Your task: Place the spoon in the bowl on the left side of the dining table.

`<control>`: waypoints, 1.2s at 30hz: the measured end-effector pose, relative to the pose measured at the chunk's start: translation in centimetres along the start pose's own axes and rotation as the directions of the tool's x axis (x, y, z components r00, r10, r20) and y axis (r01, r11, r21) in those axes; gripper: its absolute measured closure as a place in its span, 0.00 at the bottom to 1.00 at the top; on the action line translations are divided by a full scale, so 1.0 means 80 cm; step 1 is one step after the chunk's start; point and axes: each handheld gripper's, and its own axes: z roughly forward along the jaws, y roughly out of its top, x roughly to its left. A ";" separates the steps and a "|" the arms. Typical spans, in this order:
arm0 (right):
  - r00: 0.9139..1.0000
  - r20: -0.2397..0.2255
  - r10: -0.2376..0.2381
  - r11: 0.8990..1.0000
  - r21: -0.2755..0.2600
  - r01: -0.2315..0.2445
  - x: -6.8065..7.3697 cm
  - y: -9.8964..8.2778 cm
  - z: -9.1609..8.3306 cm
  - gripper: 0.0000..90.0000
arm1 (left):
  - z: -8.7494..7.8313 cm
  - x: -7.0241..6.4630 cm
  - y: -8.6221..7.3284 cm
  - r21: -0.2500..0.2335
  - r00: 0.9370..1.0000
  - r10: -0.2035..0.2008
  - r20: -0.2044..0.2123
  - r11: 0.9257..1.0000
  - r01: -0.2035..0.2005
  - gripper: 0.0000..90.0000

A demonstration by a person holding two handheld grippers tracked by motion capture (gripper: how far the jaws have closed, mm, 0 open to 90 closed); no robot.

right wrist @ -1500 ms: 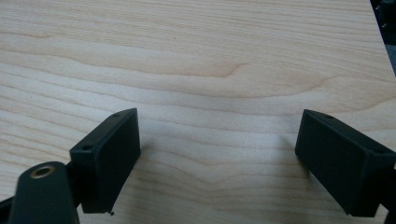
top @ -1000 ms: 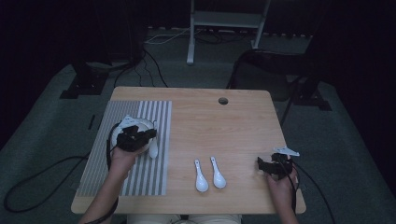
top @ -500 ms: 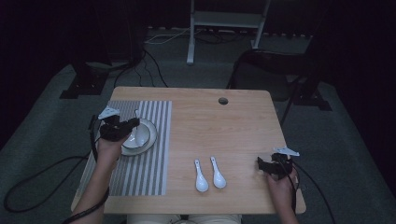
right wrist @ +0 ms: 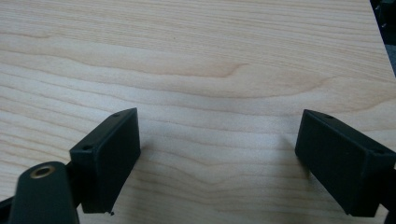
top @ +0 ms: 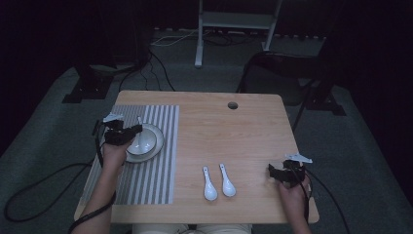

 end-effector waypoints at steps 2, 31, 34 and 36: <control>1.000 0.000 0.000 1.000 0.000 0.000 0.000 0.000 0.000 0.15 | 0.003 0.003 -0.001 0.003 1.000 -0.010 0.000 1.000 0.010 0.95; 1.000 0.000 0.000 1.000 0.000 0.000 0.000 0.000 0.000 0.15 | 0.036 0.024 -0.008 0.108 0.994 -0.036 -0.106 0.993 0.047 0.94; 1.000 0.000 0.000 1.000 0.000 0.000 0.000 0.000 0.000 0.15 | 0.037 0.023 -0.009 0.114 0.993 -0.033 -0.112 0.992 0.046 0.89; 1.000 0.000 0.000 1.000 0.000 0.000 0.000 0.000 0.000 0.15 | 0.037 0.022 -0.009 0.112 0.993 -0.033 -0.114 0.993 0.046 0.89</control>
